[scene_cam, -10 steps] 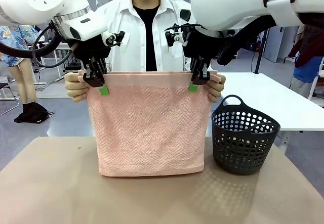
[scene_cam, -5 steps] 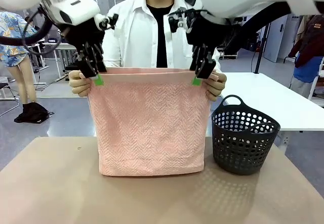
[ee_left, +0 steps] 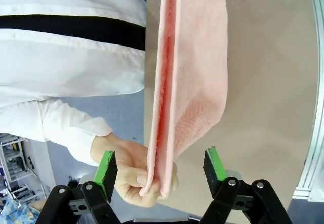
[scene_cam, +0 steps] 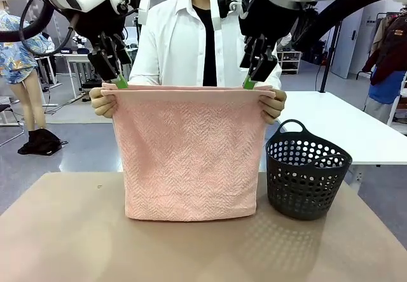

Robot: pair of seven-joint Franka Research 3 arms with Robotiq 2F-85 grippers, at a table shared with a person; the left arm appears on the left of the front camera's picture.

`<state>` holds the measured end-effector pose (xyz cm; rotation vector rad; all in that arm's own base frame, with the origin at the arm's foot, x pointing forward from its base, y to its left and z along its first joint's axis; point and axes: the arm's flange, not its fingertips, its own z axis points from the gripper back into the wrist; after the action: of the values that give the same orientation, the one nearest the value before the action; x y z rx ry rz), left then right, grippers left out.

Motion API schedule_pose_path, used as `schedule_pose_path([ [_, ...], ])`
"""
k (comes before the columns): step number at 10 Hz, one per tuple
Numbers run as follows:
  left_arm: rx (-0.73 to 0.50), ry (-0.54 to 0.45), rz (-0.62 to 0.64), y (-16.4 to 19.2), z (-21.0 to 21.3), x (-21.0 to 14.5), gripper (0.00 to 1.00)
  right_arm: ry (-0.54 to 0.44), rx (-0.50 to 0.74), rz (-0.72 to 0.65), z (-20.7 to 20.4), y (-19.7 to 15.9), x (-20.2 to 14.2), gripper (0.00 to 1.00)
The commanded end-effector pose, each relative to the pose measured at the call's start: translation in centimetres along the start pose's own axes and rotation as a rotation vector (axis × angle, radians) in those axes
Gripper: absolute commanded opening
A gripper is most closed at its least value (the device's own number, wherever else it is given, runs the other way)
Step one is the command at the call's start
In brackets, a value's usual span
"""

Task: Fold the towel.
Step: Release the end of the 100 cm Hotel Towel you were holding and grab the top end of the folded side.

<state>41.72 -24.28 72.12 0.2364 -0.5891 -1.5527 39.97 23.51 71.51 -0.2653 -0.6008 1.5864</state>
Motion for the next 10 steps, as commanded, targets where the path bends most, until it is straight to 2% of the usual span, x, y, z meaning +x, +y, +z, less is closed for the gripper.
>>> schedule_pose_path([
  [1,0.025,0.024,0.008,-0.1,-1.1,0.1,0.87,-0.016,-0.002,0.047,-0.6,-0.5,-0.1,0.66],
  [3,-0.011,0.036,0.004,0.2,-1.9,0.3,0.87,0.011,0.046,0.063,-1.6,-1.1,0.1,0.66],
  [7,-0.031,0.046,0.007,0.8,-3.5,0.0,0.87,0.025,0.057,0.034,-3.4,-2.3,0.0,0.66],
  [8,-0.041,0.045,0.009,1.0,-4.0,-0.2,0.87,0.022,0.060,0.031,-3.8,-2.6,0.2,0.82],
  [9,-0.043,0.042,0.012,1.2,-4.4,-0.3,0.87,0.031,0.067,0.027,-4.5,-2.9,0.3,0.82],
  [10,-0.049,0.044,0.016,1.2,-4.6,-0.5,0.87,0.039,0.083,0.027,-4.8,-2.9,0.4,0.99],
])
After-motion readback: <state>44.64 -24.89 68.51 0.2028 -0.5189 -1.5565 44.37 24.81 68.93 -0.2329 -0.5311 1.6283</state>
